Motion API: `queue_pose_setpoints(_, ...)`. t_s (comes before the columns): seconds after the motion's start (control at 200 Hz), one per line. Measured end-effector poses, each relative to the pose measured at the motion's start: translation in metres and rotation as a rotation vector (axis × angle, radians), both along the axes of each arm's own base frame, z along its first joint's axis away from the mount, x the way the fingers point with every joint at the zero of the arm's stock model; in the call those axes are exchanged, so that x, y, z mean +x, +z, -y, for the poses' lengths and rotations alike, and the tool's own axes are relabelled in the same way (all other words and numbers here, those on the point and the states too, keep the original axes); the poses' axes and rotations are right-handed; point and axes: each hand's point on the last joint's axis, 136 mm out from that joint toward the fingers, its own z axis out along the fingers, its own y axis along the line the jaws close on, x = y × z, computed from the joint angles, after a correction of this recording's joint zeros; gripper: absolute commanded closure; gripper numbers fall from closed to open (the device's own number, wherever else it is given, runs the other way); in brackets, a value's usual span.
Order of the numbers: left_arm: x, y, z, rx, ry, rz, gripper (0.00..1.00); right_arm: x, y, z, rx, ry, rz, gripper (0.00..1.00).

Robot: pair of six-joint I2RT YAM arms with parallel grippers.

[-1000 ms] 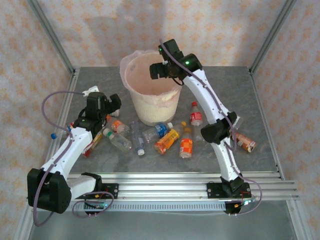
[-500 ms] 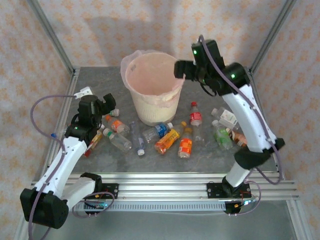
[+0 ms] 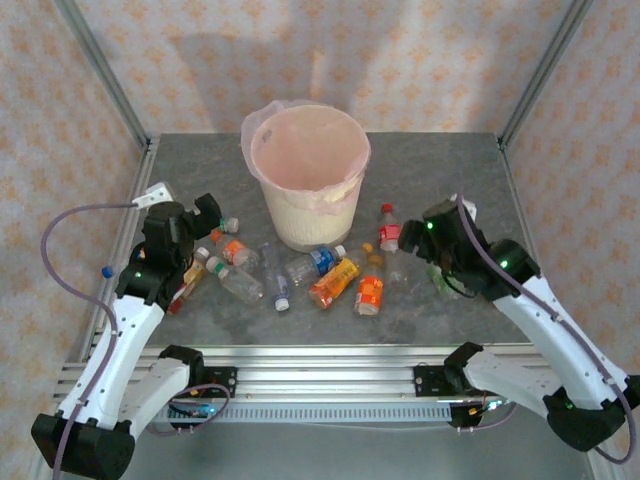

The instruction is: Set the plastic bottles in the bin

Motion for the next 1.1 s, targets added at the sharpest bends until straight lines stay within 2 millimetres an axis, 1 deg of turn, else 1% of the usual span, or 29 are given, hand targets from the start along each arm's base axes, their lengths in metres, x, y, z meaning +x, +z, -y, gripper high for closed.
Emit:
queue_pose_setpoints(0.095,-0.003,-0.005,-0.002,-0.002,0.012,-0.012,0.00,-0.014,-0.041,-0.005,0.022,-0.011,-0.106,0.08)
queue_pose_setpoints(0.155,-0.005,-0.008,-0.003,-0.004,0.017,-0.020,0.00,-0.021,-0.067,-0.017,0.027,0.008,-0.179,0.07)
queue_pose_setpoints(0.22,-0.006,-0.013,-0.003,-0.006,0.018,-0.033,0.00,-0.028,-0.085,-0.032,0.025,0.037,-0.238,0.07)
queue_pose_setpoints(0.265,-0.006,-0.015,-0.003,-0.010,0.022,-0.039,0.00,-0.030,-0.094,-0.043,0.030,0.056,-0.268,0.07)
queue_pose_setpoints(0.355,-0.008,-0.019,-0.003,-0.013,0.027,-0.051,0.00,-0.031,-0.107,-0.061,0.041,0.078,-0.308,0.06)
queue_pose_setpoints(0.43,-0.008,-0.020,-0.004,-0.013,0.029,-0.054,0.00,-0.028,-0.115,-0.070,0.051,0.080,-0.325,0.06)
queue_pose_setpoints(0.57,-0.009,-0.021,-0.004,-0.012,0.033,-0.056,0.00,-0.022,-0.127,-0.082,0.062,0.080,-0.350,0.09)
queue_pose_setpoints(0.651,-0.010,-0.020,-0.006,-0.010,0.038,-0.054,0.00,-0.019,-0.137,-0.088,0.057,0.077,-0.375,0.10)
queue_pose_setpoints(0.891,-0.014,-0.022,-0.007,-0.006,0.046,-0.051,0.00,-0.021,-0.169,-0.089,0.005,0.055,-0.452,0.19)
queue_pose_setpoints(1.101,-0.016,-0.020,-0.008,-0.006,0.049,-0.041,0.00,-0.024,-0.189,-0.088,-0.015,0.051,-0.486,0.22)
